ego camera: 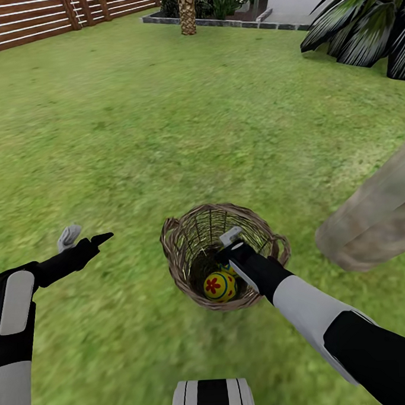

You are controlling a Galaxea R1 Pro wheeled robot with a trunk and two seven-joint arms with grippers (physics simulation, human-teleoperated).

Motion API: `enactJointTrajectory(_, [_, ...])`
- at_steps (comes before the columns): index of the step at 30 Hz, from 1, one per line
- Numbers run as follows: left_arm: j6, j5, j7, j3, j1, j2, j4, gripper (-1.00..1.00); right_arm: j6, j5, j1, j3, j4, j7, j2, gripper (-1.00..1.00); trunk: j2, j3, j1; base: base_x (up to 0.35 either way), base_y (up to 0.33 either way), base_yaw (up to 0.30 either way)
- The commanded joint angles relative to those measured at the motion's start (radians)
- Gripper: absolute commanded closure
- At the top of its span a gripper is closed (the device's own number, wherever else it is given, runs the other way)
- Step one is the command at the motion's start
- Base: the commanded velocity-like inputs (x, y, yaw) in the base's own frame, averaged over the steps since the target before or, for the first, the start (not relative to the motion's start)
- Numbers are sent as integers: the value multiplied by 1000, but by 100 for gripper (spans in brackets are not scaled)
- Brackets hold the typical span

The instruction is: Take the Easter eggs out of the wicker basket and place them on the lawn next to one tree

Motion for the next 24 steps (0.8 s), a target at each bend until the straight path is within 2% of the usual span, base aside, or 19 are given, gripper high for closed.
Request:
enactJointTrajectory(1, [5, -9, -10, 2, -1, 0, 0, -100, 4, 6, -1, 6, -2, -9, 0, -100, 0, -1, 0, 0, 0, 0])
enactJointTrajectory(6, [5, -9, -10, 2, -1, 0, 0, -100, 3, 30, -1, 3, -3, -9, 1, -100, -1, -16, 2, 0, 0, 0])
enactJointTrajectory(9, [5, -10, -10, 2, -1, 0, 0, -100, 4, 32, -1, 3, -3, -9, 1, -100, -1, -16, 2, 0, 0, 0])
enactJointTrajectory(12, [5, -10, -10, 2, -1, 0, 0, -100, 3, 33, -1, 1, -4, -19, 0, -100, -2, -28, 3, 0, 0, 0])
enactJointTrajectory(17, [5, -10, -10, 2, -1, 0, 0, -100, 2, 34, -1, 2, -4, -57, 1, -100, -2, -28, 3, 0, 0, 0])
enactJointTrajectory(19, [5, -10, -10, 2, -1, 0, 0, -100, 1, 34, -1, 2, -4, -60, 2, -100, -2, -35, 4, 0, 0, 0])
enactJointTrajectory(24, [5, -10, -10, 2, -1, 0, 0, -100, -25, 35, -1, 5, -3, -64, 5, -100, -3, -43, 5, 0, 0, 0])
